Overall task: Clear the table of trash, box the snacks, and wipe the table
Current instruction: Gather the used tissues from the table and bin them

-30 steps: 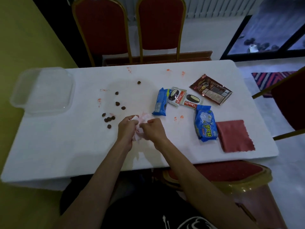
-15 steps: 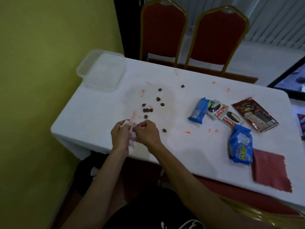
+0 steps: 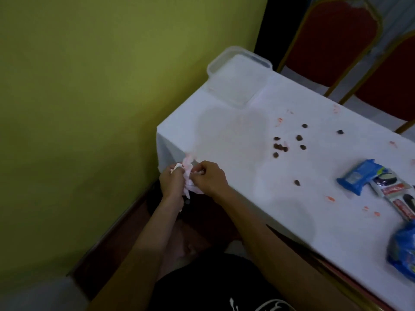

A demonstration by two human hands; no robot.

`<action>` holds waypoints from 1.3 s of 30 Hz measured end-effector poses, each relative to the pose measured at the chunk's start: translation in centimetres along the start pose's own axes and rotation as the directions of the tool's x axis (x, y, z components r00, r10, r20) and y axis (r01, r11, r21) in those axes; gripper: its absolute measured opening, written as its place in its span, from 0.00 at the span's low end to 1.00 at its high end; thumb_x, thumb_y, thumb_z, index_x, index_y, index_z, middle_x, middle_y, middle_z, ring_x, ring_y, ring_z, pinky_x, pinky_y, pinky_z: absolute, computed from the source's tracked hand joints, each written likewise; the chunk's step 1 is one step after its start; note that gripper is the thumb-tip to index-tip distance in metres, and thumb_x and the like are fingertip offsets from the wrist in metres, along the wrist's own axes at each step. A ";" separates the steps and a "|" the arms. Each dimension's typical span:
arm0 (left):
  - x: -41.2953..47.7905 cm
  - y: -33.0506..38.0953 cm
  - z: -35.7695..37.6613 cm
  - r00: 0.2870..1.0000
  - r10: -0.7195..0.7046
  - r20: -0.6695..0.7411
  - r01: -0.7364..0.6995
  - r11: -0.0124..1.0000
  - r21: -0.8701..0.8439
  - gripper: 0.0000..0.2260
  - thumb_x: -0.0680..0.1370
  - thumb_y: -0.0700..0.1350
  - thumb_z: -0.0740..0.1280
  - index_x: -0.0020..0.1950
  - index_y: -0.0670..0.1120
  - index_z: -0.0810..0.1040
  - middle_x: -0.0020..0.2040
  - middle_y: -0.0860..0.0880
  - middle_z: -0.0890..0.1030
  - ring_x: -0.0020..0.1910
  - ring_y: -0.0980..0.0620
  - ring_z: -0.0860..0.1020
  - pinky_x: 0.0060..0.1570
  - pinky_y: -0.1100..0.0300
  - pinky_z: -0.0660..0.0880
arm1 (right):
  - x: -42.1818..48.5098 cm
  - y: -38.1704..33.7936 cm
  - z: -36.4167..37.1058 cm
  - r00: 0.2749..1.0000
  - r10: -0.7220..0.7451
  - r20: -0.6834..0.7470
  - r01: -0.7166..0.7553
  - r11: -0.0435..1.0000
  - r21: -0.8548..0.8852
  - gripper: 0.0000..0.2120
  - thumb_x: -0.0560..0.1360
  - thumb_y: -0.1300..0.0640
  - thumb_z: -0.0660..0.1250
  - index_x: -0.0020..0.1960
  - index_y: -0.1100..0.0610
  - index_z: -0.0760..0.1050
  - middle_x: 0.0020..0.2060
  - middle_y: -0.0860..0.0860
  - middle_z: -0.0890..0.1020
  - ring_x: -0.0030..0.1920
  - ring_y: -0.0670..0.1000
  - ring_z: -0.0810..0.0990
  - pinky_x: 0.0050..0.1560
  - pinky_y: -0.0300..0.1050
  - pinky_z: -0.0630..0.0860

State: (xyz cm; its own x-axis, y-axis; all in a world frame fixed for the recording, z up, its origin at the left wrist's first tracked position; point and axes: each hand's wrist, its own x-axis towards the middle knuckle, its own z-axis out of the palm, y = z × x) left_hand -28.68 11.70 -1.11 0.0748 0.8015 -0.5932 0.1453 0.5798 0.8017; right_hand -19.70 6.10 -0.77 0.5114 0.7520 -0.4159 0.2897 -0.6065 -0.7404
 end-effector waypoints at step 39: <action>38.7 -33.3 -7.7 0.917 -0.278 -0.286 0.313 0.946 0.083 0.16 0.78 0.46 0.70 0.65 0.46 0.78 0.65 0.46 0.79 0.62 0.46 0.77 0.55 0.59 0.74 | 27.6 23.5 34.4 0.955 0.156 0.251 -0.115 0.979 -0.170 0.12 0.79 0.66 0.64 0.61 0.62 0.80 0.60 0.55 0.81 0.59 0.51 0.78 0.53 0.34 0.73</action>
State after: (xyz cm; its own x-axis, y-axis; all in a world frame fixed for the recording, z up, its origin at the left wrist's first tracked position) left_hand -38.21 24.58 -50.20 -0.2543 0.6153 -0.7461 0.2425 0.7874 0.5667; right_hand -26.65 21.47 -47.83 0.3307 0.6886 -0.6454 0.3625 -0.7241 -0.5868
